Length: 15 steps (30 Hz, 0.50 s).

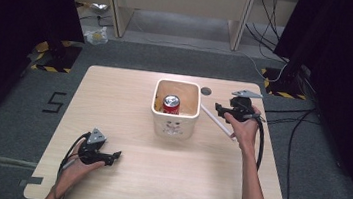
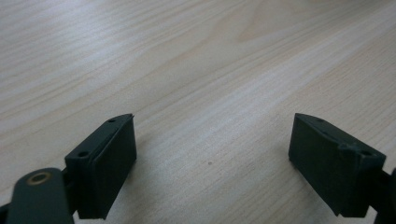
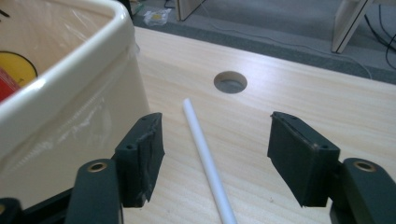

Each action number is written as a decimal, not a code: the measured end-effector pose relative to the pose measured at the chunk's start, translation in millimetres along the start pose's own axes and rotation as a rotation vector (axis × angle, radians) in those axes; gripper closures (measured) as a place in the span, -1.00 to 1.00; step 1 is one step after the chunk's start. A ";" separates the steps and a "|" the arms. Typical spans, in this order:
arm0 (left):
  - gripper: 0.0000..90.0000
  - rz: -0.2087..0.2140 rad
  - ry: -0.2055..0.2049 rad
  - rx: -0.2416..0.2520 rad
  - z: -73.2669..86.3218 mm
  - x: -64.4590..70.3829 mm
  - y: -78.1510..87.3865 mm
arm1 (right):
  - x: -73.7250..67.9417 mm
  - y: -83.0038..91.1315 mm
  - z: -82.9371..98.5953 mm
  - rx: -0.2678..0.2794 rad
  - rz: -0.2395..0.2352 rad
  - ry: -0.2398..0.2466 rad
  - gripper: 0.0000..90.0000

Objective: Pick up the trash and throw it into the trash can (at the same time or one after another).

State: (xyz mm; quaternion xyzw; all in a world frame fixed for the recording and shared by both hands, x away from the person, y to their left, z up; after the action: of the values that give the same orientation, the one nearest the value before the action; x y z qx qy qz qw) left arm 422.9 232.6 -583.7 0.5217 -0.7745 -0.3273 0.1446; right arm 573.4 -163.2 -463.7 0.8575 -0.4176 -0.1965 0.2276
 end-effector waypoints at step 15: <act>-0.68 -0.001 0.000 0.001 -0.1 0.0 -0.1 | 12.1 -34.0 36.5 -0.108 -0.005 0.029 0.17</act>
State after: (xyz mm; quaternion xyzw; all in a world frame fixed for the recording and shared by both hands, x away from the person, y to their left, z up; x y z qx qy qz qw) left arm 423.0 232.6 -583.7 0.5221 -0.7745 -0.3269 0.1442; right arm 582.4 -162.6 -514.2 0.8477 -0.4009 -0.2069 0.2792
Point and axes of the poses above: each handheld gripper's, and its own axes: y roughly backward along the jaws, z roughly out of its underside, x roughly to its right, the point moved 9 cm from there along -y, roughly forward along the jaws, and after that the axes turned 12 degrees about -z, right-handed, at the moved point
